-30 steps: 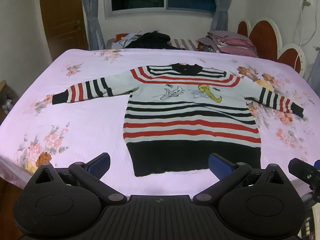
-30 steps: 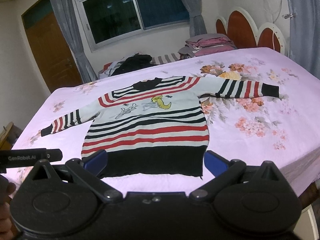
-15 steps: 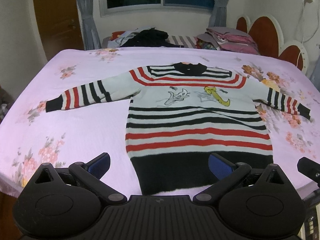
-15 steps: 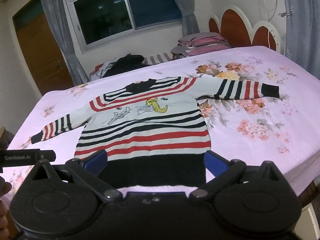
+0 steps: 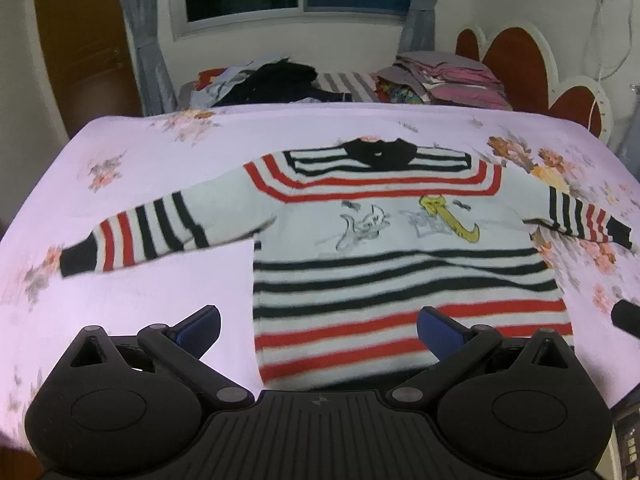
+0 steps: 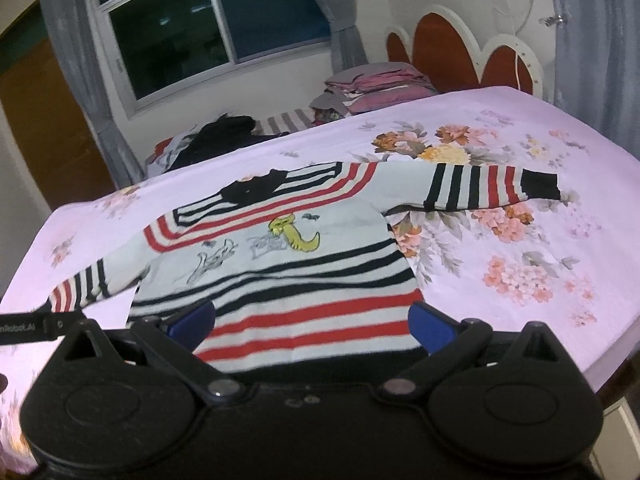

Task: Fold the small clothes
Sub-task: 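Grasp the black sleeve cuff with the right gripper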

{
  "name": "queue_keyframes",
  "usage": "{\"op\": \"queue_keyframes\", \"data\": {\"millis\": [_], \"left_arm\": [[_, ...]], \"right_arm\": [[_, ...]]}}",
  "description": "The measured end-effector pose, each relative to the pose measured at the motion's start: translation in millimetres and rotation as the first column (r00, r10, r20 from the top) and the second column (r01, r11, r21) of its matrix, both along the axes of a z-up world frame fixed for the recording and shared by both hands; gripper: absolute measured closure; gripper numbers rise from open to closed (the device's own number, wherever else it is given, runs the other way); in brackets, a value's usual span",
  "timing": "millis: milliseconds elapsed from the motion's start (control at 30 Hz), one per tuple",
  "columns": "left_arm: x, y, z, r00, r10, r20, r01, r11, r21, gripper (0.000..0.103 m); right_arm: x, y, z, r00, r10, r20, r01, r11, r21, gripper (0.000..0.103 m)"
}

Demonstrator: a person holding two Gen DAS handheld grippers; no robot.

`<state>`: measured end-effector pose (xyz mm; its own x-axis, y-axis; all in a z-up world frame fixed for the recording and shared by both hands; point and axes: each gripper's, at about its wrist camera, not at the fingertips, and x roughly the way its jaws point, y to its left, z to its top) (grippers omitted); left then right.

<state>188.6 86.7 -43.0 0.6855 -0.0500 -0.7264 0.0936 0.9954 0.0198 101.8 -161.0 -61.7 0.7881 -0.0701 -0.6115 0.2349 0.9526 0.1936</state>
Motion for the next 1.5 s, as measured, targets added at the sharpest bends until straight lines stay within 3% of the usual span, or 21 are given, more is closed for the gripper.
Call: {"op": "queue_keyframes", "data": {"millis": [133, 267, 467, 667, 833, 1100, 1400, 1500], "left_arm": [[24, 6, -3, 0.999, -0.031, 0.004, 0.031, 0.999, 0.021, 0.000], [48, 10, -9, 0.998, -0.062, -0.029, 0.061, 0.998, -0.016, 0.000], [74, -4, -20, 0.997, -0.071, -0.042, 0.071, 0.997, -0.001, 0.000], [100, -28, -29, 0.997, -0.046, -0.060, 0.043, 0.998, -0.051, 0.000], [125, -61, -39, 0.998, -0.002, -0.062, 0.003, 1.000, 0.010, 0.000], [163, -105, -55, 0.992, 0.054, -0.113, -0.055, 0.998, -0.005, 0.000], [183, -125, -64, 0.986, 0.119, -0.115, -0.115, 0.993, 0.039, 0.000], [187, -127, -65, 0.985, 0.132, -0.110, -0.126, 0.990, 0.058, 0.000]], "right_arm": [[18, -1, -1, 0.999, -0.047, 0.010, 0.047, 0.999, -0.012, 0.001], [35, -7, -2, 0.996, -0.088, 0.005, 0.089, 0.995, -0.055, 0.005], [57, -41, -9, 0.990, -0.139, 0.005, 0.139, 0.989, -0.054, 0.013], [93, -103, -28, 0.986, -0.167, -0.019, 0.166, 0.985, -0.042, 0.017], [126, -173, -49, 0.974, -0.218, -0.054, 0.218, 0.976, -0.018, 0.020], [163, -279, -84, 0.934, -0.332, -0.131, 0.339, 0.940, 0.031, 0.026], [186, -343, -118, 0.892, -0.411, -0.185, 0.435, 0.894, 0.111, 0.030], [193, -357, -127, 0.882, -0.429, -0.198, 0.457, 0.879, 0.134, 0.035]]}}
